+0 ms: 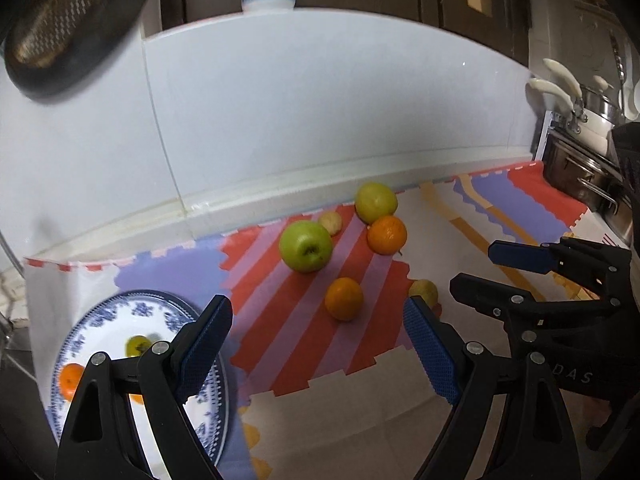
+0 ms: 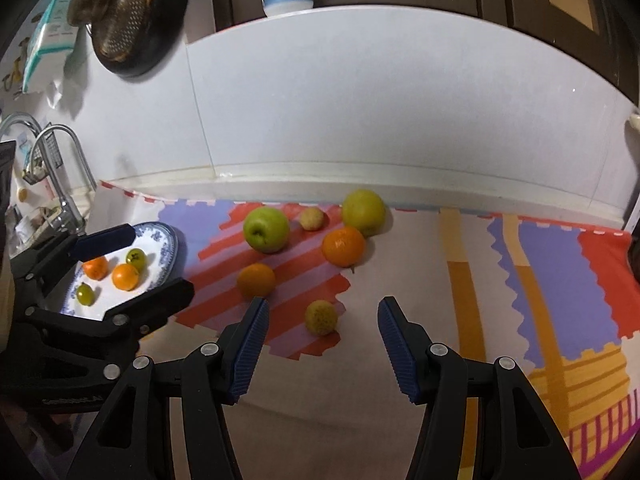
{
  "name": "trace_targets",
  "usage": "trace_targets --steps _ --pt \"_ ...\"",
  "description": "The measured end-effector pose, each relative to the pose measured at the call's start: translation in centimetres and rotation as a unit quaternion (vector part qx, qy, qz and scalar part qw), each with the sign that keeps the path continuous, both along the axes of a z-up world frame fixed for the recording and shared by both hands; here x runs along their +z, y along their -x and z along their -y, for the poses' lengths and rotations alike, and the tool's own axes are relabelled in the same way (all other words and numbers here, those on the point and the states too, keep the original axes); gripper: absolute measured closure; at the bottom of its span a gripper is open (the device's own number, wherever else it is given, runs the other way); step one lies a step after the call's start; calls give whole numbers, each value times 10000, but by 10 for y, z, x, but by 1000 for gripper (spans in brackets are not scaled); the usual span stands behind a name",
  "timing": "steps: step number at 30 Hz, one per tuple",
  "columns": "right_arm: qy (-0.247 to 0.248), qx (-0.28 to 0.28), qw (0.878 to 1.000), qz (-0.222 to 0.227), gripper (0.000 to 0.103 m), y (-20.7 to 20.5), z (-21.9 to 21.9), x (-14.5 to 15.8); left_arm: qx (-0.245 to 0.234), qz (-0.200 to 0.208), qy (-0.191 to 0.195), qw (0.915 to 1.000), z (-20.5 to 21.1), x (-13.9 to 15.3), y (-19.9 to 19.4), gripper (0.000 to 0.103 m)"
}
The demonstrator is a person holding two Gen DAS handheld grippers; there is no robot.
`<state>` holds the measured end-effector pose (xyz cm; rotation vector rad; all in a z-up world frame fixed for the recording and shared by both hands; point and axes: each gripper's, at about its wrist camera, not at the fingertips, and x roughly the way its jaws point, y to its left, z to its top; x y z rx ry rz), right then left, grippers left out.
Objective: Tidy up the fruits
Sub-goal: 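Withdraw both tools from the plate toward the remaining fruits, then grasp an orange with left gripper while right gripper grasps a small yellow fruit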
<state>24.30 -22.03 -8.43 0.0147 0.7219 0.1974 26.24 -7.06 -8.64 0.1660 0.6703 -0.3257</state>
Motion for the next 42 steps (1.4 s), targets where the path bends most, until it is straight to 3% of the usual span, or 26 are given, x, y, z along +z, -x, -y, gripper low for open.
trace_targets --steps 6,13,23,33,42 --pt "-59 -18 9999 -152 57 -14 2 -12 -92 -193 -19 9998 6 -13 -20 19" --pt "-274 126 9983 -496 62 -28 3 -31 -376 -375 -211 9984 16 -26 -36 36" --pt "-383 265 9965 -687 70 -36 -2 -42 -488 -729 -91 9961 23 -40 -51 45" --pt "-456 258 9954 -797 74 -42 -3 -47 -566 -921 -100 9941 29 -47 -57 71" --pt "-430 238 9961 -733 76 -39 -5 -42 -462 -807 -88 9956 26 -39 -49 72"
